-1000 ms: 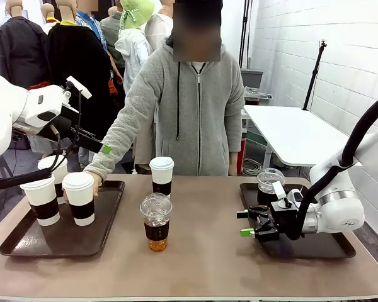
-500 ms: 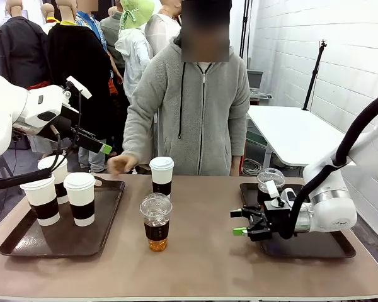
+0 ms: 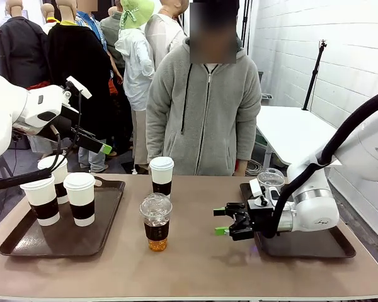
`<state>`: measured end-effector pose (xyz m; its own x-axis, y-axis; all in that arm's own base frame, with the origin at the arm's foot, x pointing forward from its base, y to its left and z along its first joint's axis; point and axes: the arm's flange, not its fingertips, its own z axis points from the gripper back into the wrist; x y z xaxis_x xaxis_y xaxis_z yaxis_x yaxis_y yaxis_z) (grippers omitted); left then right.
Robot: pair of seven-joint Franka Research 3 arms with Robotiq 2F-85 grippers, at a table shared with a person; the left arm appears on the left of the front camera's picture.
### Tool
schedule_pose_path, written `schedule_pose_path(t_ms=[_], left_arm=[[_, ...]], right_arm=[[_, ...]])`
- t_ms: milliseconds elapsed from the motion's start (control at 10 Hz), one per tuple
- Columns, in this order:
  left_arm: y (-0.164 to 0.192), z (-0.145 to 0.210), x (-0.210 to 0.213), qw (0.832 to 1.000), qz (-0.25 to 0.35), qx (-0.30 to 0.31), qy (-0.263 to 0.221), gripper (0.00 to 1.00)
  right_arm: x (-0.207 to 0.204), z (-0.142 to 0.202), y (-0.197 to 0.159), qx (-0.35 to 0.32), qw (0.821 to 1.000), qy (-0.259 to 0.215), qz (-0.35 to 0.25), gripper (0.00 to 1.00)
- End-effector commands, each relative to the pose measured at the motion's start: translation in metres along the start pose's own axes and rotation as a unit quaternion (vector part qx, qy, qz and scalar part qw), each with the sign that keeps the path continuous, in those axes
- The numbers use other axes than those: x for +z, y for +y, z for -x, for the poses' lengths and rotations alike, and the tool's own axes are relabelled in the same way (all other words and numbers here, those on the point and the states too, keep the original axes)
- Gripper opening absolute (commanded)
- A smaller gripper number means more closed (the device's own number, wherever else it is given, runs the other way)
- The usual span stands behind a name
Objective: Distribute the coffee onto the tray.
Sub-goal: Pick up another iced Americano from the middle of the table and place it on the right Handle tray.
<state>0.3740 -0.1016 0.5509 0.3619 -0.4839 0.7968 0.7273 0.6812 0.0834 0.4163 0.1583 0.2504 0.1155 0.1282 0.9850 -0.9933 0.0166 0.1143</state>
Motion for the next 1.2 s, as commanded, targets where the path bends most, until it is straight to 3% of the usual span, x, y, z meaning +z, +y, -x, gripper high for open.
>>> schedule_pose_path(t_ms=[0,300,1100], left_arm=[[0.001,0.001,0.000,1.000,-0.001,0.002,0.001,1.00],[0.001,0.001,0.000,1.000,-0.001,0.002,0.001,1.00],[0.001,0.001,0.000,1.000,-0.001,0.002,0.001,1.00]], right_arm=[[-0.020,-0.004,0.006,0.013,1.000,0.007,0.013,1.00],[-0.038,-0.010,-0.001,0.007,1.000,0.014,0.019,1.00],[-0.031,-0.009,0.002,0.010,1.000,0.011,0.001,1.00]])
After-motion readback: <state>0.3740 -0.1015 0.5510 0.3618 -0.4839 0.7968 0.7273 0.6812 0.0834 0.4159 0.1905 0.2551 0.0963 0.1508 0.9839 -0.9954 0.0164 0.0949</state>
